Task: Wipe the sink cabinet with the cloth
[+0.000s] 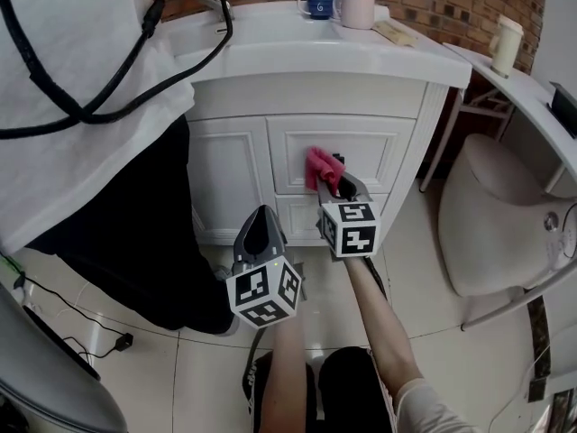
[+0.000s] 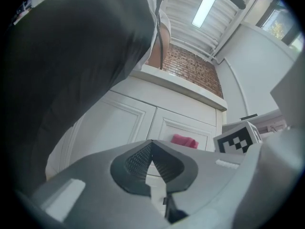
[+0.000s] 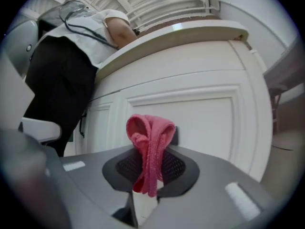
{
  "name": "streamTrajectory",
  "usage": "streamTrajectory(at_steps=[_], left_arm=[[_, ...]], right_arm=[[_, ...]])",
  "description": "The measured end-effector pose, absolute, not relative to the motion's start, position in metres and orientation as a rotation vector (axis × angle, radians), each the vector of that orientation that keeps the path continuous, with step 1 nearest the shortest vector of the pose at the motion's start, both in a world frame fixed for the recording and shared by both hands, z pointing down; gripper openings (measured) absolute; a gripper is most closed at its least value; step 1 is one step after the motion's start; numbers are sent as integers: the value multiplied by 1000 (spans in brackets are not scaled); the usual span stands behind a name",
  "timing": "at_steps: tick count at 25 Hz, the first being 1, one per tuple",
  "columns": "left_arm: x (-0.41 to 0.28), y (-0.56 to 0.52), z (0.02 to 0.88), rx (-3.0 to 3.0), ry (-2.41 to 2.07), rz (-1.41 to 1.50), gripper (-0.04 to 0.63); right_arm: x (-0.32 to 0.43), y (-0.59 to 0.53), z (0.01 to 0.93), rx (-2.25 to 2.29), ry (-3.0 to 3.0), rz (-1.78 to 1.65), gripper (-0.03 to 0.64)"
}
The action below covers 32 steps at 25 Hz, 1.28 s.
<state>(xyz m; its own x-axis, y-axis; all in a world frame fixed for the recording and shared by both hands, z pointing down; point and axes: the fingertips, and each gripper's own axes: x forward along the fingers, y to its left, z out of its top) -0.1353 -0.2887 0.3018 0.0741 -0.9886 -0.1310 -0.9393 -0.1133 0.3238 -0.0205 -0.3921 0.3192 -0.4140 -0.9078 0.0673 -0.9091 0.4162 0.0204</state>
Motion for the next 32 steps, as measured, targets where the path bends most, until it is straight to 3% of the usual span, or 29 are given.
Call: streamTrajectory(at_steps=[10,16,19,27,32], left_arm=[[-113,-291,309,2229,-1946,-406,11],[-102,-288,308,2244,-1933,-406,11],[-100,-283,303,2260,-1927,-435,11],[-111,-269,286,2248,-1997,-519,11],[-116,-277,291,2219,-1982,-532,14]], right_arm=[[145,-391,326,2005,-2355,123,72],[186,-380,327,2124,-2265,149,72],[140,-361,328,2051,-2429,194,71],[-92,-366,389,1342,-2699,140,72],[-113,-390,404,1386,-2663,205,72]])
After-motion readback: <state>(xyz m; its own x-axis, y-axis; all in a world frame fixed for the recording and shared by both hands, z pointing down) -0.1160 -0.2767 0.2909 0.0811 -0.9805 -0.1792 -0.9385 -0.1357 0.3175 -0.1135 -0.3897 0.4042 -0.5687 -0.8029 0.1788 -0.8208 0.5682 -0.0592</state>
